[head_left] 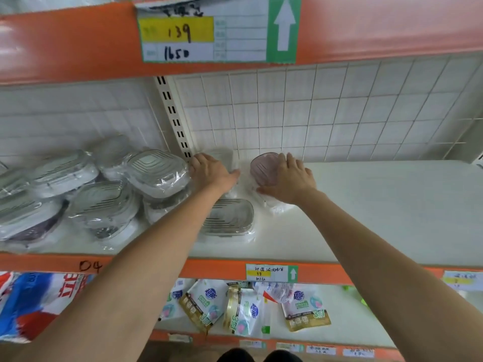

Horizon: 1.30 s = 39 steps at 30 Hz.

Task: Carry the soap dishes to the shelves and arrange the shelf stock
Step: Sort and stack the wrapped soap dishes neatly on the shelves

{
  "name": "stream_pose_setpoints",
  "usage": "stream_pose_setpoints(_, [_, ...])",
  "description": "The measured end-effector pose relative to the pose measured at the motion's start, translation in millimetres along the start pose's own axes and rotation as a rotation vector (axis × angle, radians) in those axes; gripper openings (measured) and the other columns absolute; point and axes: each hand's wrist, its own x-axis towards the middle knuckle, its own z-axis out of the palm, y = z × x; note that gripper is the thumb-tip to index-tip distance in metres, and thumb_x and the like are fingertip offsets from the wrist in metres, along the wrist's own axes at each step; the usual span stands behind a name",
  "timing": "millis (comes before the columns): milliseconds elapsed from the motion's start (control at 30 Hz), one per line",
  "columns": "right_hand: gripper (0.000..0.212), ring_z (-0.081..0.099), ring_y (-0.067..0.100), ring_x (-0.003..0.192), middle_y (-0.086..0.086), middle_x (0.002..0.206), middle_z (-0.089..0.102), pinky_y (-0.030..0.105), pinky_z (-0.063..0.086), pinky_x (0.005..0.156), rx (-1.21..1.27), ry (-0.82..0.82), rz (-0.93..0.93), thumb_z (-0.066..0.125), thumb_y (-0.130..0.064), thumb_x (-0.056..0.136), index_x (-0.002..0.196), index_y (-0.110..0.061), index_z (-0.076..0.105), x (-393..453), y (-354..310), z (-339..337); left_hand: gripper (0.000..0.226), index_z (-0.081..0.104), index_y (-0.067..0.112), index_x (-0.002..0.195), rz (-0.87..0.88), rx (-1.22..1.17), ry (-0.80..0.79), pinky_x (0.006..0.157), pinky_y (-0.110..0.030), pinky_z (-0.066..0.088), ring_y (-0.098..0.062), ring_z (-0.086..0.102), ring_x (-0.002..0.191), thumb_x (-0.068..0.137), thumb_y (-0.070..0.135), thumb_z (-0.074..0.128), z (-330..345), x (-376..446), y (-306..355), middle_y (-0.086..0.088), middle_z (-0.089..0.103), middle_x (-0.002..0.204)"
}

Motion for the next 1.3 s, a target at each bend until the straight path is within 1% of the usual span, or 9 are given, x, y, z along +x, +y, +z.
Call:
stream_pose_setpoints(67, [0.107,0.007,0.024,0.146,0.007,0.159,0.004,0.038,0.011,0.117,-0.003,0.004,-0.006,0.059,-0.065,0.079,0.151,-0.009,0.003,-5.0,-2.7,-8.2,0.098,0.019,-0.009,0.146,0.103,0.044,0.039,0.111,-0.04,0.025,-0.033,0.026,0.135,0.087,0.063,0.051,-9.0,-9.2,2.3,-0.02,0.029,0.146])
stream_pose_setpoints(200, [0.078,0.033,0.026,0.134,0.006,0.146,0.038,0.035,0.023,0.109,-0.083,0.083,-0.086,0.056,-0.055,0.086,0.143,-0.01,0.029,-25.6,-11.9,-25.7,0.059,0.047,-0.002,0.128,0.346,0.088,0.1,0.096,-0.039,0.039,-0.031,0.045,0.121,0.09,0.043,0.056,-33.3,-39.0,3.1,-0.017,0.049,0.13])
stream_pose_setpoints(300, [0.061,0.04,0.027,0.126,0.008,0.136,0.047,0.035,0.031,0.101,-0.124,0.025,-0.139,0.057,-0.045,0.088,0.134,-0.01,0.038,-49.7,-18.4,-33.6,0.044,0.054,0.002,0.118,0.407,0.103,0.017,0.088,-0.037,0.043,-0.03,0.054,0.11,0.089,0.035,0.058,-46.1,-70.6,-8.5,-0.014,0.058,0.118])
stream_pose_setpoints(500, [0.053,0.043,0.026,0.125,0.009,0.134,0.048,0.037,0.035,0.102,-0.164,-0.266,-0.22,0.056,-0.039,0.092,0.133,-0.009,0.041,-105.2,-25.4,-43.9,0.037,0.052,0.003,0.116,0.453,0.068,-0.297,0.074,-0.032,0.043,-0.026,0.055,0.108,0.089,0.027,0.06,-73.0,-133.1,-44.1,-0.009,0.054,0.119])
stream_pose_setpoints(633, [0.044,0.052,0.025,0.117,0.007,0.127,0.055,0.036,0.041,0.093,-0.149,-0.384,-0.224,0.053,-0.04,0.094,0.126,-0.011,0.047,-137.5,-35.2,-64.2,0.039,0.053,0.004,0.12,0.51,0.09,-0.517,0.087,-0.038,0.049,-0.026,0.054,0.112,0.089,0.028,0.056,-105.1,-162.2,-60.9,-0.007,0.054,0.123])
stream_pose_setpoints(833, [0.039,0.051,0.024,0.116,0.005,0.125,0.056,0.035,0.043,0.094,-0.023,-0.483,-0.272,0.059,-0.034,0.091,0.123,-0.013,0.051,-179.5,-54.9,-96.4,0.044,0.057,0.003,0.114,0.484,0.23,-0.691,0.087,-0.038,0.049,-0.026,0.056,0.104,0.089,0.039,0.06,-149.0,-182.1,-73.9,-0.011,0.058,0.116])
stream_pose_setpoints(967, [0.042,0.053,0.023,0.112,0.006,0.123,0.057,0.033,0.043,0.09,0.012,-0.491,-0.298,0.06,-0.035,0.09,0.125,-0.013,0.051,-208.1,-71.3,-120.4,0.048,0.058,0.004,0.116,0.497,0.227,-0.714,0.091,-0.04,0.049,-0.028,0.057,0.108,0.088,0.042,0.063,-173.8,-195.4,-83.3,-0.011,0.059,0.117])
stream_pose_setpoints(1167, [0.041,0.057,0.025,0.105,0.007,0.114,0.06,0.035,0.047,0.087,-0.009,-0.476,-0.329,0.061,-0.036,0.088,0.121,-0.013,0.054,-253.8,-110.8,-144.8,0.047,0.06,0.005,0.114,0.515,0.111,-0.644,0.088,-0.039,0.052,-0.025,0.06,0.101,0.084,0.041,0.068,-219.8,-226.5,-106.1,-0.009,0.062,0.112])
stream_pose_setpoints(1300, [0.038,0.06,0.026,0.104,0.01,0.11,0.065,0.033,0.047,0.089,0.011,-0.439,-0.346,0.065,-0.032,0.087,0.117,-0.01,0.057,-276.2,-135.2,-173.8,0.046,0.059,0.007,0.117,0.545,0.08,-0.572,0.089,-0.034,0.05,-0.024,0.058,0.105,0.085,0.039,0.069,-267.2,-246.8,-120.7,-0.007,0.059,0.116])
